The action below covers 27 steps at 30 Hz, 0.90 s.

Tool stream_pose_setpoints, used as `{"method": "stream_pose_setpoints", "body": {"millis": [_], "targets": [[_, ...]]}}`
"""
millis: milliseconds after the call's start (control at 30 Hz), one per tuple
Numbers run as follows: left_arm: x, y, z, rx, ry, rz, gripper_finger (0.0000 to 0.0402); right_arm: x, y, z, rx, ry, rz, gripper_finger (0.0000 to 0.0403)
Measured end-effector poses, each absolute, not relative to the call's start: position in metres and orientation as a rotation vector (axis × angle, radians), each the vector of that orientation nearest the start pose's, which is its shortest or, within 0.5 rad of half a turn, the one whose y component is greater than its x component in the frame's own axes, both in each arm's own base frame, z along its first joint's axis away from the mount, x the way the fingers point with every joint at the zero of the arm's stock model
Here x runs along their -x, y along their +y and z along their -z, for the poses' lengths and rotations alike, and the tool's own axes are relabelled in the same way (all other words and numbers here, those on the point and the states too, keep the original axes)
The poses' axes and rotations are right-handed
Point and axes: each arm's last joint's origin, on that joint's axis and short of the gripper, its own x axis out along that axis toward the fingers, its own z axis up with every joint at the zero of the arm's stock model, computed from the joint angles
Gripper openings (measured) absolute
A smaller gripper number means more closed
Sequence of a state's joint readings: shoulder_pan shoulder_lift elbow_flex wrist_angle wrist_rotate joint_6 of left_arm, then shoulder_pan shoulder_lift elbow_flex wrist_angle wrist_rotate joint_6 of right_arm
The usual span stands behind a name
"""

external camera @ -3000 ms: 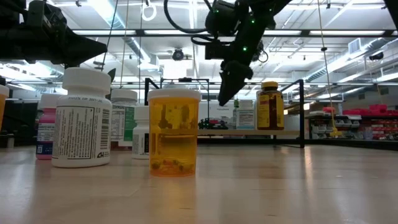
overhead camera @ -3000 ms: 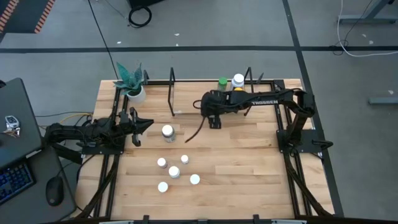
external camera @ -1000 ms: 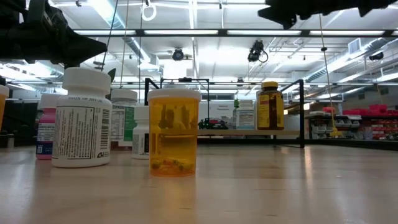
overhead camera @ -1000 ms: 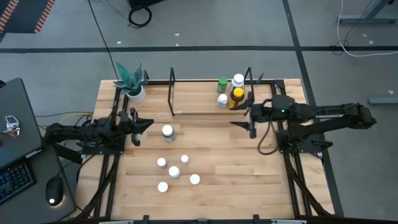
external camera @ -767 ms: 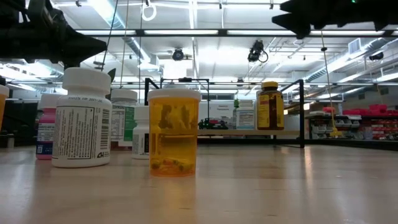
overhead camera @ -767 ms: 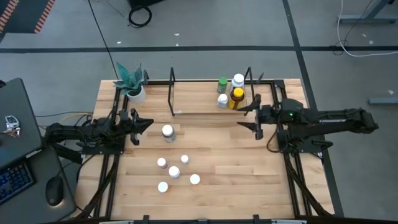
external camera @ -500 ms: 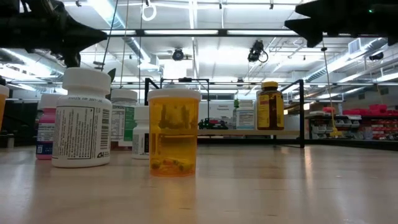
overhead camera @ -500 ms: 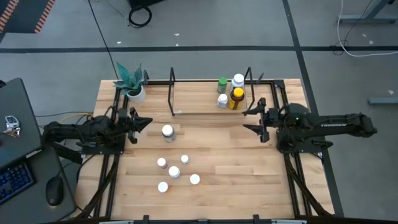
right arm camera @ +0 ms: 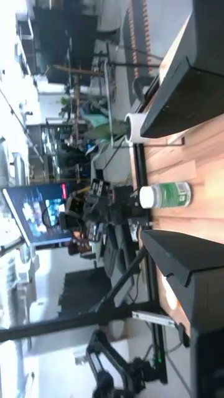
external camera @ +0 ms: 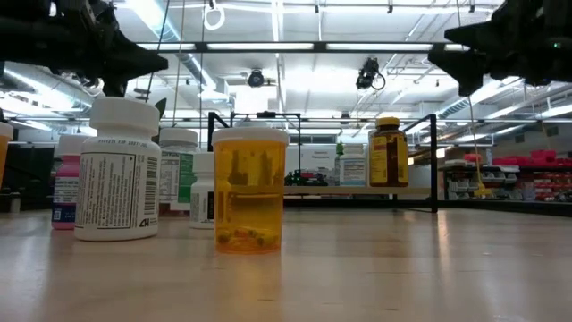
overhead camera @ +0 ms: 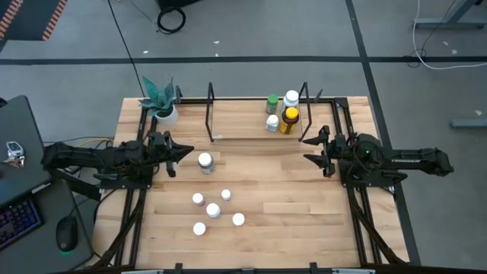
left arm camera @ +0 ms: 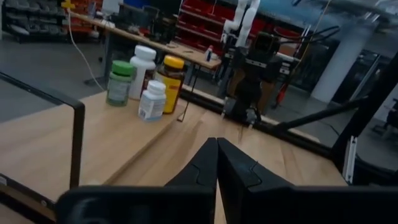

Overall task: Pick and place medicine bottles onto shelf by color
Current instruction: Put the green white medicine bottle on the shelf

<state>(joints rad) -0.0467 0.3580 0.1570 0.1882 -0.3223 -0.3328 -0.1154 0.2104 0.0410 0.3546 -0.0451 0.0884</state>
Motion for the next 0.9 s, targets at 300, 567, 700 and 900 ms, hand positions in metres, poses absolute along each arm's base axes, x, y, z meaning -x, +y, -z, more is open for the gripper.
{"method": "stream_pose_setpoints", "body": {"millis": [300, 567, 700, 900], "targets": [[-0.139, 0.003, -0.212, 0.35, 0.094, -0.294, 0.001, -0.109, -0.014, -0.179, -0.105, -0.127, 0.154, 0.0262], [-0.167, 0.011, -0.225, 0.303, 0.268, -0.38, 0.0021, -0.109, -0.014, -0.179, -0.105, -0.128, 0.153, 0.0263], [-0.184, 0.015, -0.229, 0.342, 0.415, -0.367, 0.0059, -0.109, -0.014, -0.179, -0.105, -0.128, 0.153, 0.0263], [-0.198, 0.016, -0.249, 0.352, 0.641, -0.405, 0.0141, -0.109, -0.014, -0.179, -0.105, -0.128, 0.153, 0.0263]]}}
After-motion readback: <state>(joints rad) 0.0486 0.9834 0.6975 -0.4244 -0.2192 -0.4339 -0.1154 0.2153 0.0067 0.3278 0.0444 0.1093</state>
